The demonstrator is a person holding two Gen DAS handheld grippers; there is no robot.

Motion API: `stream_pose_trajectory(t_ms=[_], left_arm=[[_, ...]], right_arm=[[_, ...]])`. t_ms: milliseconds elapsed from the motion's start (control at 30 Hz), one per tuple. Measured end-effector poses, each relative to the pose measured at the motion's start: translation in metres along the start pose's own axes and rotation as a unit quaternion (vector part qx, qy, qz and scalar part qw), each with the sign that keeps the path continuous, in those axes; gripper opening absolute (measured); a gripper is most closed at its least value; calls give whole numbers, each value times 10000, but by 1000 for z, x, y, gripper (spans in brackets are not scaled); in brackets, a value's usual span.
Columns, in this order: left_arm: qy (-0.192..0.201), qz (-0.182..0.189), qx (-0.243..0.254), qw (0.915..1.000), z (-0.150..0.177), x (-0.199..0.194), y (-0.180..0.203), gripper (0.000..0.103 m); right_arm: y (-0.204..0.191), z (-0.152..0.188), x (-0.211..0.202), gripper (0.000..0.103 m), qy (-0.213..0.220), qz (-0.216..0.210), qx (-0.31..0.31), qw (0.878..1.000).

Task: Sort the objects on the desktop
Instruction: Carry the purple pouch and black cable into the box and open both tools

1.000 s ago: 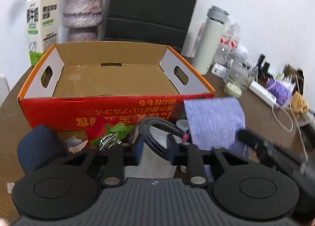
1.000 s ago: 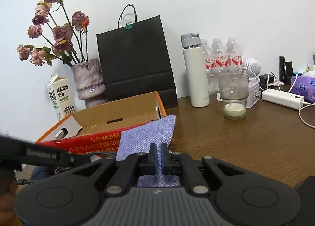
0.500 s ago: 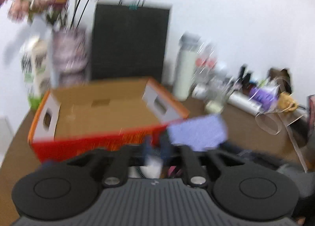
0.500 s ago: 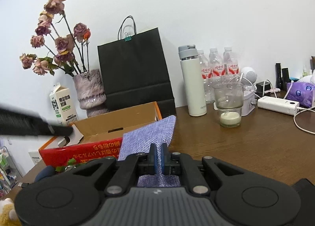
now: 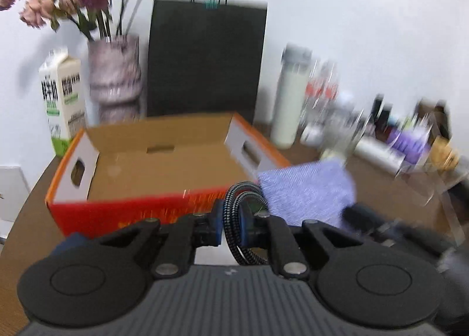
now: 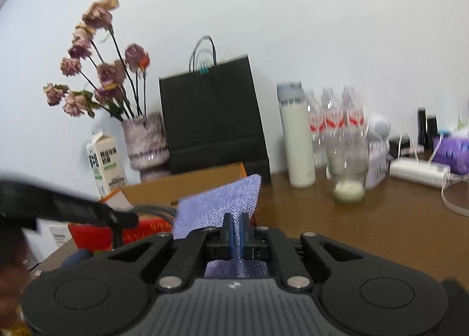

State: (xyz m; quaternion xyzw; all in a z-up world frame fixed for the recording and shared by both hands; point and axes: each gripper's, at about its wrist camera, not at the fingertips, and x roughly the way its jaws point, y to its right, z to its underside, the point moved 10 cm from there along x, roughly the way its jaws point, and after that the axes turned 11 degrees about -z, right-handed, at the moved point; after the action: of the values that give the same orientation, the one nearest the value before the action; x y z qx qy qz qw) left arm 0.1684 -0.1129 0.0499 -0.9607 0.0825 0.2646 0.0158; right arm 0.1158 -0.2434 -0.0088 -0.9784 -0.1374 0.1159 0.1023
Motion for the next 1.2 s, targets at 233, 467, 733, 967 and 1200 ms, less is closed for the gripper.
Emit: stream_pose_trajectory(t_ms=[233,467,733,967,1200], left_arm=[[549,-188,-440,9973,-86,-17,-50,11],[-274,-588,-1282,9896,-111,73,-127,11],[-1264,-864,-1666,9741,-83,190,-168,11],[-1651,-1423,-1708,9609,-61,229,-192,14],[-1531,-1290,-1587,9668,-67,216,-187,50]], right_arm=[[-22,-65,10,2,390,-116,-284,9988],[-34,-96,131,2,-496,-795,334,9950],[-21,-23,276,2,-2365,-223,167,9712],[-2,19,310,4,-3154,344,180,9482],[2,16,311,42,-3061,98,613,9500]])
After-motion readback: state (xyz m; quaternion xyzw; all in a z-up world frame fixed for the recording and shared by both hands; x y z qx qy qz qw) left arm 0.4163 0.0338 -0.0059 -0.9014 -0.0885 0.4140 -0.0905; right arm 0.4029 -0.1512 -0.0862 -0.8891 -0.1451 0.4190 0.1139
